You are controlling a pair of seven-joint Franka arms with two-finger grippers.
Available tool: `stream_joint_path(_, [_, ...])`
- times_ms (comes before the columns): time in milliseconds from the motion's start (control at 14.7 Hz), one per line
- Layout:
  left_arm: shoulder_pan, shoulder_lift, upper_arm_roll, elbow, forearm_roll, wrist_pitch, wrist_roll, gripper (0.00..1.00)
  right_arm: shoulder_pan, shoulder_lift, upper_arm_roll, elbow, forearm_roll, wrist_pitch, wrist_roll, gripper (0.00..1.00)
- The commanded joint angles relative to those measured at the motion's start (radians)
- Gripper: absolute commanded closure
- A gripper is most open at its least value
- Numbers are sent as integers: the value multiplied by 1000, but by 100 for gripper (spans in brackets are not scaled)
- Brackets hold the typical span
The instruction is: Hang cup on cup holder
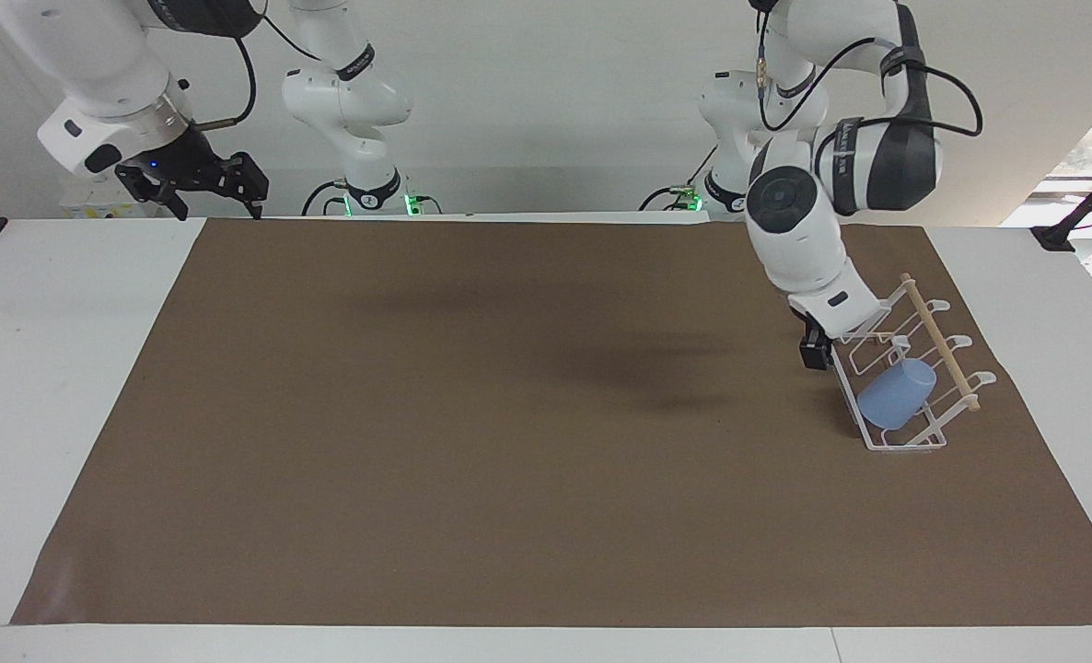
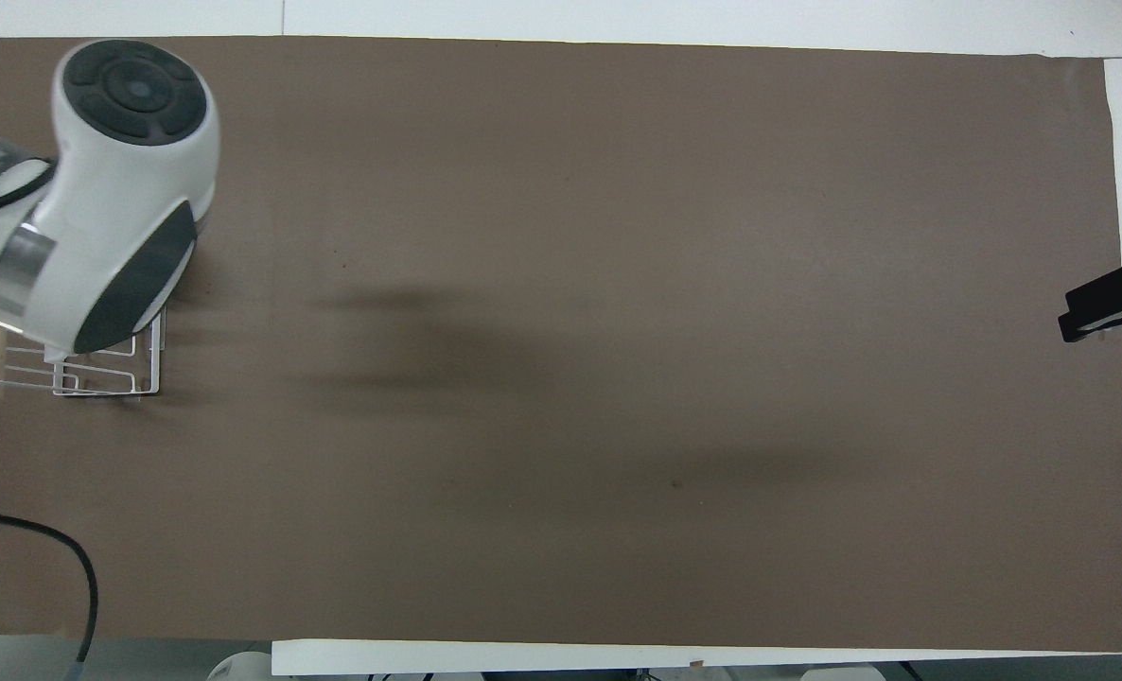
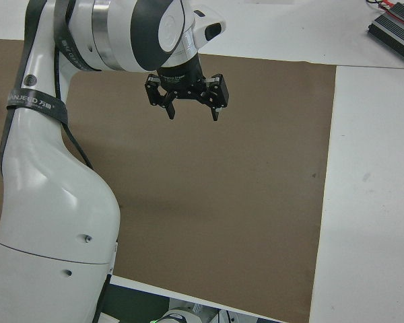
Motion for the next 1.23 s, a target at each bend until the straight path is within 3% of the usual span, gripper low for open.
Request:
stream_joint_path(0, [102,-63,2,-41,-125,42,300,0,-7,-23,4,-29,14,14,1,1])
stream_joint_path(341, [193,-106,12,-7,-216,-10,973,0,-7,-23,4,-29,14,14,1,1])
stream_joint_path(477, [227,-108,12,19,-251,-50,1151,0,-7,-23,4,-29,14,14,1,1])
stream_joint_path(818, [261,-132,15,91,-391,-115,1233,0,-9,-23,4,-29,14,14,1,1])
stream_joint_path(1159, [275,-214,26,103,-409,-119,1354,0,-9,-23,4,-29,14,14,1,1])
